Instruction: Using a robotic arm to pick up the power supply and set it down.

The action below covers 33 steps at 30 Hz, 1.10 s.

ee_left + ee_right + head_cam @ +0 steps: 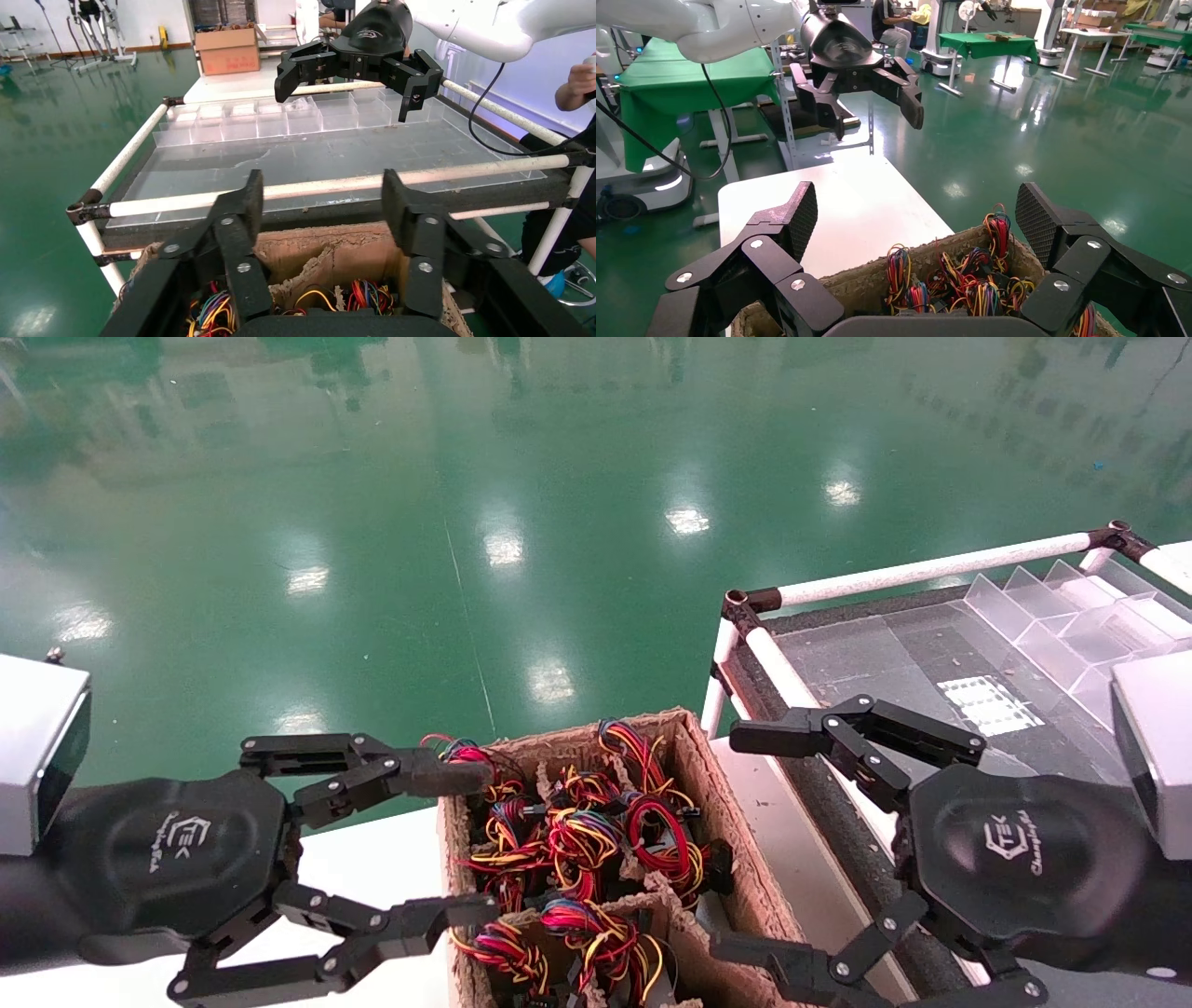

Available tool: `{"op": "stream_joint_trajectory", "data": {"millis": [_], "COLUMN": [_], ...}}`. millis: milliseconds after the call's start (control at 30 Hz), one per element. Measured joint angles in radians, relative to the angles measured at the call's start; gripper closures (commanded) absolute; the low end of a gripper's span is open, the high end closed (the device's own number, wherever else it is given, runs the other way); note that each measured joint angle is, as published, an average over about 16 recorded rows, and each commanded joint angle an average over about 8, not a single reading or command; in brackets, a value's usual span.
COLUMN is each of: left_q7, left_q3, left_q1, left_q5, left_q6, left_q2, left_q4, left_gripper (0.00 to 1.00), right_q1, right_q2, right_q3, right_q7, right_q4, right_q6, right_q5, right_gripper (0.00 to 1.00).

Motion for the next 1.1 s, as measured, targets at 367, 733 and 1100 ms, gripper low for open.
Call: {"op": "stream_joint_trajectory", "data": {"millis": [367, 733, 1100], "left_q7": [0.0, 0.0, 0.0], "left_q3": [0.0, 0.0, 0.0], "left_q1": [0.0, 0.0, 0.0], "left_q5": [0.0, 0.0, 0.0], "left_q6": [0.0, 0.0, 0.0], "left_q2": [0.0, 0.0, 0.0], "left_q4": [0.0, 0.0, 0.0], "left_gripper": [1.0, 1.0, 0.0], "right_q1": [0.0, 0.0, 0.0], "right_q2": [0.0, 0.0, 0.001], "right_q3": [0.0, 0.0, -0.001], "right_q7": [0.0, 0.0, -0.002], "right_q4": [0.0, 0.0, -0.004], "right_q6": [0.0, 0.0, 0.006], "right_q5": [0.0, 0.0, -0.007], "right_gripper": [0.0, 0.0, 0.0]}}
